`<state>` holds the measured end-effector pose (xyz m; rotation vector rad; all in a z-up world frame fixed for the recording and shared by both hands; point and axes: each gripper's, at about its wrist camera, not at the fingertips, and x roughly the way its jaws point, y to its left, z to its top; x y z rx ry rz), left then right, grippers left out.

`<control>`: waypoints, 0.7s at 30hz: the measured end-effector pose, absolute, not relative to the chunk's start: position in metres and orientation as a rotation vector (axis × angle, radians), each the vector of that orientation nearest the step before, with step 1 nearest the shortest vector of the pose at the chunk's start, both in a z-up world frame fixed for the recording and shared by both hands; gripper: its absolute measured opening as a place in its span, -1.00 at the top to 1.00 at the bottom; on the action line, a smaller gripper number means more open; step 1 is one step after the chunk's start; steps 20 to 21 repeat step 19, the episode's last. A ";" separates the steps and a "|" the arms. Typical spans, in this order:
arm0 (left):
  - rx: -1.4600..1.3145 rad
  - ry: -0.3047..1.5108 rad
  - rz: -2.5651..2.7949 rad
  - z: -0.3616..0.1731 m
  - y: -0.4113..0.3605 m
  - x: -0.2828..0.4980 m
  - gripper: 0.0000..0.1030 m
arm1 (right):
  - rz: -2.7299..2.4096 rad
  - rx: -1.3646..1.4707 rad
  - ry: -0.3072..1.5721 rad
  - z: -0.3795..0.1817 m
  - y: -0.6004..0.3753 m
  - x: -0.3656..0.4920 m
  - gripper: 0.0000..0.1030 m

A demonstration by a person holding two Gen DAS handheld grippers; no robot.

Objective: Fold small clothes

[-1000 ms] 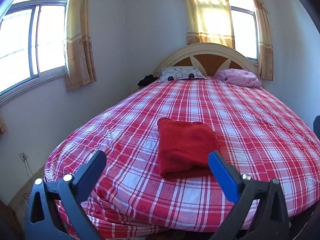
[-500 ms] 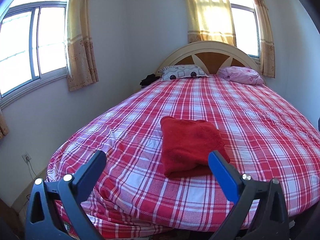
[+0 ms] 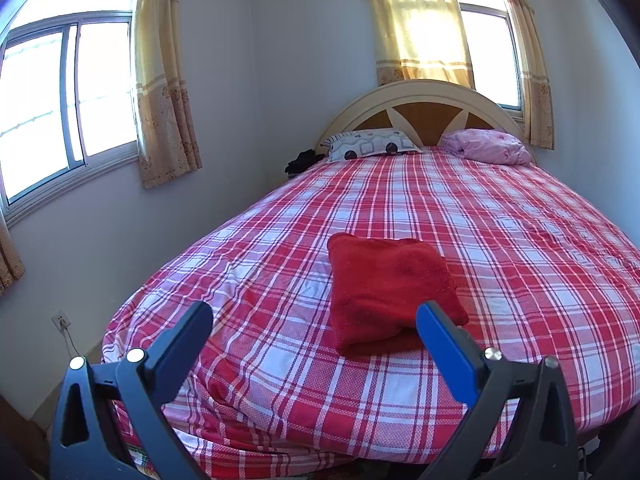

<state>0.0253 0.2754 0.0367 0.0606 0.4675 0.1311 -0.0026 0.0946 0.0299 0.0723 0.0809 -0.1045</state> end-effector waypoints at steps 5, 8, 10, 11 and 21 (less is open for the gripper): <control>0.120 0.427 0.173 0.036 0.270 0.024 -1.00 | -0.108 0.065 0.075 0.031 0.096 -0.004 -0.78; 0.107 0.443 0.140 0.037 0.271 0.025 -1.00 | -0.111 0.062 0.078 0.030 0.097 -0.003 -0.78; 0.066 0.460 0.078 0.036 0.275 0.026 -1.00 | -0.111 0.063 0.084 0.029 0.096 -0.002 -0.78; 0.054 0.463 0.062 0.036 0.275 0.026 -1.00 | -0.112 0.065 0.087 0.029 0.096 -0.002 -0.78; 0.067 0.461 0.076 0.037 0.274 0.028 -1.00 | -0.119 0.087 0.102 0.025 0.091 0.001 -0.78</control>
